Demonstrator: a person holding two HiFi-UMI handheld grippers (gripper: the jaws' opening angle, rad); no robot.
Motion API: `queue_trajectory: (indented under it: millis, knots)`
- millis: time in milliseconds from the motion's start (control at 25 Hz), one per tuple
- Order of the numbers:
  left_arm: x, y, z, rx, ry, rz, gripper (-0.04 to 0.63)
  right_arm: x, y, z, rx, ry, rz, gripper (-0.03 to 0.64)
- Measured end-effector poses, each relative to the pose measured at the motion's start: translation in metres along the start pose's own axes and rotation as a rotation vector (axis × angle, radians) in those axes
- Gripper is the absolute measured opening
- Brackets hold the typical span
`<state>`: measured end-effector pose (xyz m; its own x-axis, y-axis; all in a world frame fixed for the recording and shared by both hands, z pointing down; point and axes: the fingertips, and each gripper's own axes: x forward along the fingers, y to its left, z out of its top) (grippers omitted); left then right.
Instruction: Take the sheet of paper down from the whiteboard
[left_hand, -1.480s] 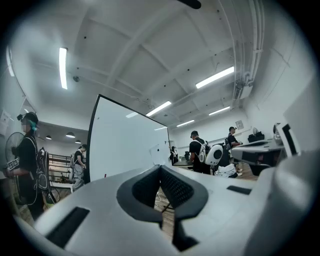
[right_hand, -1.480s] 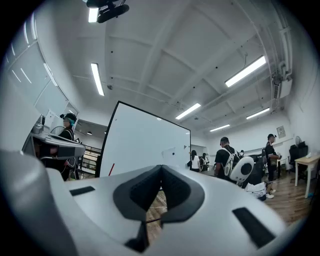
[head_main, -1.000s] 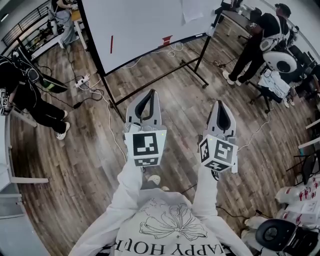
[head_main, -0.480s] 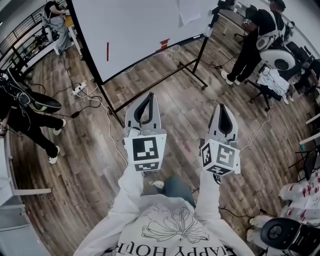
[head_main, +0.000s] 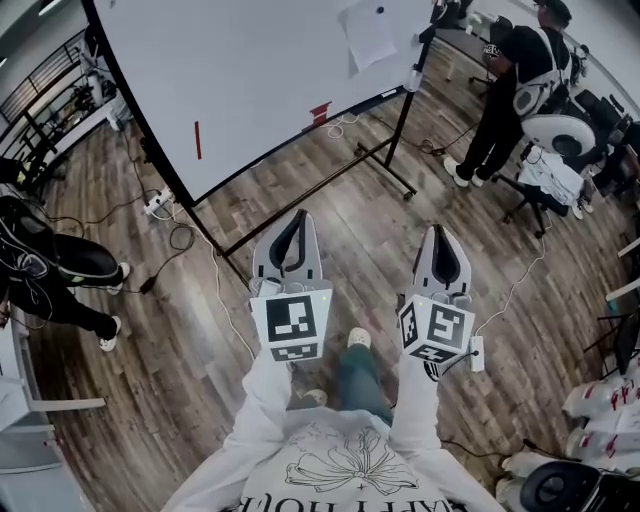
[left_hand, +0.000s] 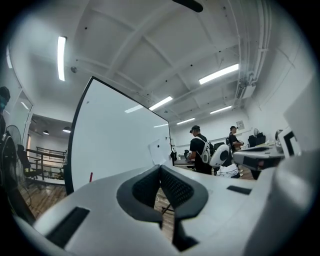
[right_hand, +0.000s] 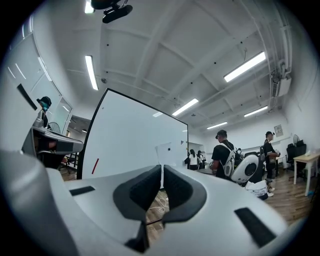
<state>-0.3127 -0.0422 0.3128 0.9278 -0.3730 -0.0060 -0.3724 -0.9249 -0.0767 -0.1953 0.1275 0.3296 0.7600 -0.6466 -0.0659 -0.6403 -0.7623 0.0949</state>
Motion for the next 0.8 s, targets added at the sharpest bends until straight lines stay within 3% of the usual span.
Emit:
queue_trajectory:
  millis: [440, 800]
  knots:
    - [0.152, -0.041, 0.016, 0.013, -0.029, 0.098, 0.006, 0.15, -0.087, 0.0, -0.013, -0.053, 0.124, 0.003]
    - [0.238, -0.061, 0.022, 0.003, -0.033, 0.144, 0.006, 0.237, -0.127, -0.006, -0.009, -0.066, 0.202, 0.003]
